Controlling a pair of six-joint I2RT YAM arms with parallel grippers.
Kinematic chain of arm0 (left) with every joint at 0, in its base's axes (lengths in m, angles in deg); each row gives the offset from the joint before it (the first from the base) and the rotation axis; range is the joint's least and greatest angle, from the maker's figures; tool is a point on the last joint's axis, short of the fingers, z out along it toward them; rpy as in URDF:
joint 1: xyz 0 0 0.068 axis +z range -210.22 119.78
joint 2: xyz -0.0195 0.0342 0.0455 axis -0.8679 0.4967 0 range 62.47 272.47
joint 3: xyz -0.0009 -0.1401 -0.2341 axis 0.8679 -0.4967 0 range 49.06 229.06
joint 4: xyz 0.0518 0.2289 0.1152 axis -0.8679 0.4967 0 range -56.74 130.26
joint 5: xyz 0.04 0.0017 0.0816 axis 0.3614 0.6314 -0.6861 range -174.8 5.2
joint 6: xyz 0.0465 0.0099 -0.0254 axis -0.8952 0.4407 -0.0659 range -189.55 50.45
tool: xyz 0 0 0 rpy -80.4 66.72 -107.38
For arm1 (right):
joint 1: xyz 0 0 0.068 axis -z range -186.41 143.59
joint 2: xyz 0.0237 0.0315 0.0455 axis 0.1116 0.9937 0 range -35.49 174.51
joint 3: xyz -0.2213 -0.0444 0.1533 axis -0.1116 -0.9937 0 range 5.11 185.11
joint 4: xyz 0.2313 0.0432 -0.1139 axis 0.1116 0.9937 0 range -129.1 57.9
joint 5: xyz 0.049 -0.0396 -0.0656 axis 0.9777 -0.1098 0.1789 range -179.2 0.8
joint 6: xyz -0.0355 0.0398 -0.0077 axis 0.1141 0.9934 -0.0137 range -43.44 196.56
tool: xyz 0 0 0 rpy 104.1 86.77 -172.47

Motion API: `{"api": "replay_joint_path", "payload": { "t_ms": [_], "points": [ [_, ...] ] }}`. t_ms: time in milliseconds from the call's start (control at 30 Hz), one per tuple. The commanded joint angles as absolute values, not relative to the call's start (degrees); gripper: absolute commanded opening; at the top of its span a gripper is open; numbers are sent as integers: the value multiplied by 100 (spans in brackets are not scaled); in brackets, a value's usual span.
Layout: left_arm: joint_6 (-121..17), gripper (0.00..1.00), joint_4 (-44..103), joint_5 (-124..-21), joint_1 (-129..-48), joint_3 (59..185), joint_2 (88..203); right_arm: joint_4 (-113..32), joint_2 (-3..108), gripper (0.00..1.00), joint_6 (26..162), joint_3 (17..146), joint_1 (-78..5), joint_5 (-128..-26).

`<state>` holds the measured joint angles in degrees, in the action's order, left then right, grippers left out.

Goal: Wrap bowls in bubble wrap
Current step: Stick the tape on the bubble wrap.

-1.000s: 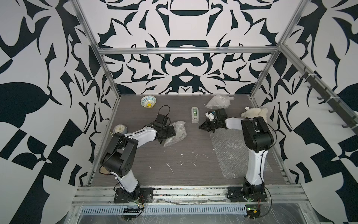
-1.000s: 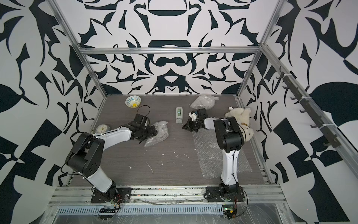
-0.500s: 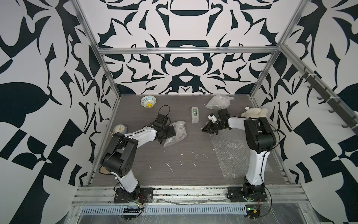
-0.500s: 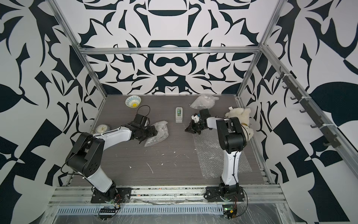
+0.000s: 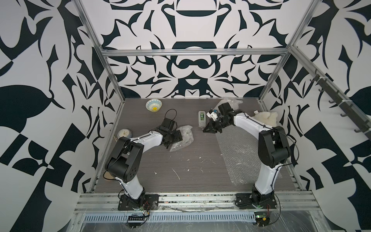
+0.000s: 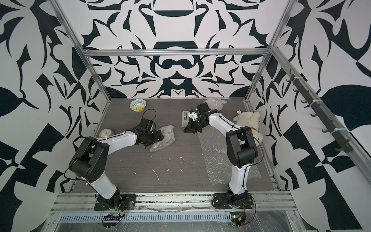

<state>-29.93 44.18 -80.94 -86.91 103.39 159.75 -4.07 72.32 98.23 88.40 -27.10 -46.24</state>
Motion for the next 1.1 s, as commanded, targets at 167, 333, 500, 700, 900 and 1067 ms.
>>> {"api": "replay_joint_path", "payload": {
  "t_ms": [167, 333, 500, 700, 900, 1067],
  "points": [
    [-3021, 83, 4427, -8015, -8743, 10373, 16083, 584, 7384, 0, 9485, 9949, -3556, -4942],
    [-3017, 83, 4398, -8005, -8746, 10338, 16065, 695, 7728, 0, 9440, 10064, -3883, -5099],
    [-3017, 83, 4391, -8014, -8747, 10302, 16021, 719, 7966, 0, 9366, 9996, -3952, -5367],
    [-3017, 83, 4390, -8014, -8753, 10317, 16018, 792, 8097, 0, 9276, 10035, -3950, -5528],
    [-3014, 83, 4422, -8010, -8749, 10372, 16013, 878, 8140, 0, 9220, 10090, -3946, -5528],
    [-3017, 83, 4491, -8025, -8750, 10412, 15938, 862, 8128, 0, 9221, 10096, -3953, -5473]
  ]
}}
